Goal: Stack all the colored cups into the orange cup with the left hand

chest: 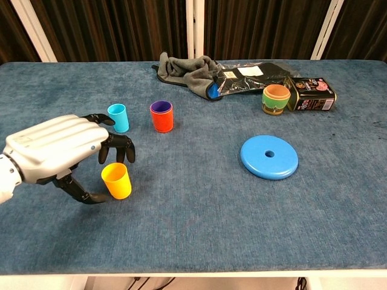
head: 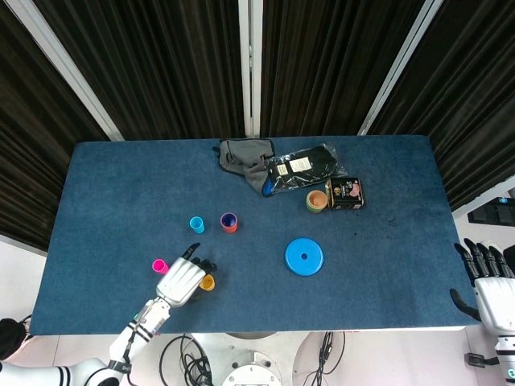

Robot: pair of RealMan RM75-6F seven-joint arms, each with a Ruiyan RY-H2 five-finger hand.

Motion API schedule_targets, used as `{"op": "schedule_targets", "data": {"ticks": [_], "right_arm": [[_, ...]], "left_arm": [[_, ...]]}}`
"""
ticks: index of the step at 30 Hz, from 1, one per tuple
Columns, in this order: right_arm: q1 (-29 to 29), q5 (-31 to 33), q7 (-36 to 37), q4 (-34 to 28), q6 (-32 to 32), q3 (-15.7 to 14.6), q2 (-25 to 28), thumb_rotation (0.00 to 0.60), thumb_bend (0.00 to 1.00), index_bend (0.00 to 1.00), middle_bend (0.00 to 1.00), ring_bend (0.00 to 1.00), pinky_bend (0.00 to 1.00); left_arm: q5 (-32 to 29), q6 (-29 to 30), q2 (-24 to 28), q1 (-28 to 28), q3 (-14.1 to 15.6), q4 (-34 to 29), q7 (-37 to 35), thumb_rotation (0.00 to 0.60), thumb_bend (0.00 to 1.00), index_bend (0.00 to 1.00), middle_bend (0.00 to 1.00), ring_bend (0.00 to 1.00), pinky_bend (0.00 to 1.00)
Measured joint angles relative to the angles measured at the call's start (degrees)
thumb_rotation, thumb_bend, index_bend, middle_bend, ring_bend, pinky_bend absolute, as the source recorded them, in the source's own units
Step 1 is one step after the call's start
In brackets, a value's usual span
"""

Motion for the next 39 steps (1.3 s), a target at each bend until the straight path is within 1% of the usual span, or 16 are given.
{"op": "schedule_targets", "data": {"ticks": [5, 10, 17, 23, 30, 36, 39], "right_arm": [[0.02, 0.13, 0.24, 0.28, -0.13, 0.03, -0.1, 0.6, 0.26, 0.0, 0.0, 0.0, 0.0], [-0.05, 0.21, 0.53, 0.67, -0.2, -0.04, -0.21, 0.6, 0.26, 0.0, 0.0, 0.0, 0.0], [-0.04, 0.45, 0.85, 1.15, -0.41, -0.01, -0.39, 0.6, 0.26, 0.0, 0.0, 0.0, 0.0], [0.07, 0.56, 0.79, 1.22, -0.63, 0.05, -0.5, 0.6, 0.26, 0.0, 0.0, 0.0, 0.0], [0.19, 0.72, 0.8, 1.3, -0.92, 0.1, -0.54, 0.6, 0.26, 0.0, 0.0, 0.0, 0.0], [0.11, 0.82, 1.04, 1.38, -0.75, 0.17, -0.49, 0.6, 0.26, 0.0, 0.0, 0.0, 0.0], [0.08, 0.89, 1.36, 1.46, -0.6, 0.29, -0.45, 0.6, 0.26, 0.0, 0.0, 0.0, 0.0]], "left_arm": [[0.99, 0.07, -0.51, -0.06, 0.1, 1.13, 0.03, 0.6, 0.16, 0.38, 0.42, 0.5, 0.14], [0.4, -0.46, -0.78, 0.05, 0.01, 1.4, 0.17, 0.6, 0.16, 0.4, 0.44, 0.51, 0.16], [0.93, 0.1, -1.56, 0.11, -0.55, 2.31, 0.22, 0.6, 0.19, 0.46, 0.47, 0.54, 0.18], [1.02, -0.2, -1.75, -0.06, -0.91, 2.83, -0.23, 0.6, 0.21, 0.47, 0.48, 0.54, 0.19], [0.92, -0.29, -1.38, -0.04, -1.16, 2.0, -0.66, 0.6, 0.22, 0.49, 0.49, 0.54, 0.2], [0.2, -0.65, -0.18, -0.63, -2.61, -0.11, -1.05, 0.6, 0.23, 0.5, 0.5, 0.55, 0.2], [-0.44, -1.21, 0.9, -1.46, -3.98, -1.9, -0.94, 0.6, 0.23, 0.5, 0.5, 0.56, 0.21]]}}
